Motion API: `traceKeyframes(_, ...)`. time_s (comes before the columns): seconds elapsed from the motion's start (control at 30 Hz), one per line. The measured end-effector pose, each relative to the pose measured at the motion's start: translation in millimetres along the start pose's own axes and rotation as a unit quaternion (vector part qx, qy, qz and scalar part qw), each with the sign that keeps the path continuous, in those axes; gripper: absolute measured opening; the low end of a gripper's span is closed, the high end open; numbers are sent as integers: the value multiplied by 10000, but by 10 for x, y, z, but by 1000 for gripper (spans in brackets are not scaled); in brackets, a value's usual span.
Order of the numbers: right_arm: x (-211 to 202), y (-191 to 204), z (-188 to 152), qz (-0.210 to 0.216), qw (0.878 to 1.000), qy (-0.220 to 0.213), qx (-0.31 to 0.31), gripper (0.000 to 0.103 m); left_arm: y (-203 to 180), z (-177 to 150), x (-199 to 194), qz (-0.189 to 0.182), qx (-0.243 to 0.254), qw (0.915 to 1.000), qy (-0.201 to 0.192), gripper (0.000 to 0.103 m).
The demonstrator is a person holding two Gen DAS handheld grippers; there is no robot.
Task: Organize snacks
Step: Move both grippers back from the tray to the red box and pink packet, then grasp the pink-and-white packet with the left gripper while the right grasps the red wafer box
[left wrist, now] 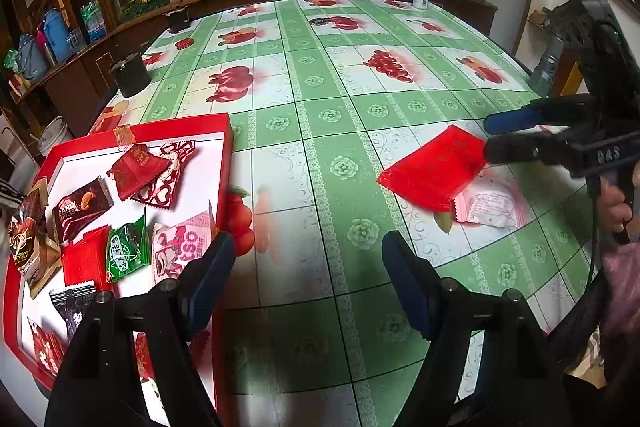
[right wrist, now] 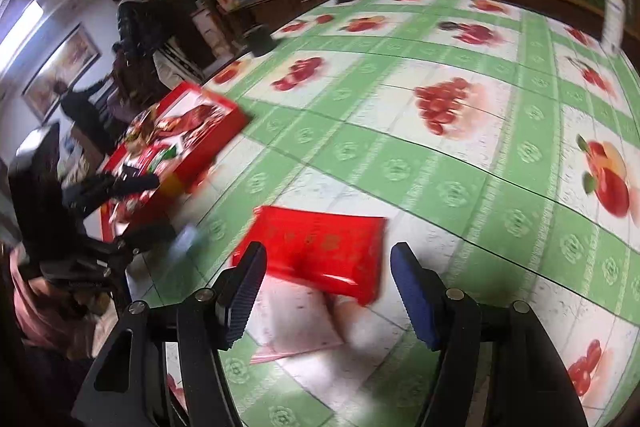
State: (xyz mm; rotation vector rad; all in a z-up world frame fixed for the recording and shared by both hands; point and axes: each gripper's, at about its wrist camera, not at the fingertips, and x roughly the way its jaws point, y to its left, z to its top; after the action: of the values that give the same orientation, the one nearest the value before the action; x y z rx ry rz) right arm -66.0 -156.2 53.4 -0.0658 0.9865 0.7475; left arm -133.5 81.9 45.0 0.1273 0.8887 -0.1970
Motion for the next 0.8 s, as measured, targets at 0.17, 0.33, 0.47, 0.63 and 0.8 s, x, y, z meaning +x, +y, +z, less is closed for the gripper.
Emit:
traceKeyframes(0.17,1,355,13,864,9951,-47,-471,67,15,-40,-18,-96,-46,9999,10,76)
traceKeyframes(0.33,375,481,97,1358,9882,574,-423,65,22,-69,-51,-147,-105,9998,-7,76)
traceKeyframes(0.47,458,152,268,964,9940,466,242,65,10,-71,-65,-188,-142,9997,-7,76)
traceKeyframes(0.63,211,-541,370,784,9851,-340,1493,67,-171,-16,-51,-420,-14,9991,30,76)
traceKeyframes(0.8,56,-946,334,446,9692,-793,2288,68,-573,124,-13,-773,427,9961,68,76)
